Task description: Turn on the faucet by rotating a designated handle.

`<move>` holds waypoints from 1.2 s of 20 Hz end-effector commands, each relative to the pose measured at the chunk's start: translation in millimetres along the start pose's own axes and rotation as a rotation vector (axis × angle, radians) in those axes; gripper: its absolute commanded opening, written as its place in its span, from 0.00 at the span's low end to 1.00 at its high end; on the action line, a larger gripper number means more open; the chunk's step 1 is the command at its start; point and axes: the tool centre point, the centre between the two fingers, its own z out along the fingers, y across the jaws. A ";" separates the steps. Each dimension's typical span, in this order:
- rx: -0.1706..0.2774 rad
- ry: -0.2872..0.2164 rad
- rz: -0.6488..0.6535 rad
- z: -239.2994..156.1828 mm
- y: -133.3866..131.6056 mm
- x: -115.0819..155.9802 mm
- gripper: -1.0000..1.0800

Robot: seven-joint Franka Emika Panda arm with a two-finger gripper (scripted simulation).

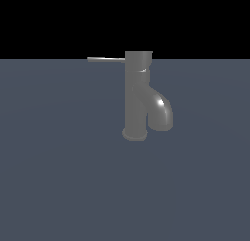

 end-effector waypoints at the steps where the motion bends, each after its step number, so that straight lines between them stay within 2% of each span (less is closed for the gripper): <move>1: 0.000 0.000 0.000 0.0 0.0 0.0 0.00; 11: 0.018 0.016 -0.036 -3.4 -20.2 -0.7 0.00; 18: 0.021 0.015 -0.027 -2.9 -20.3 1.5 0.00; 24: 0.039 0.011 0.021 -0.4 -22.1 13.8 0.00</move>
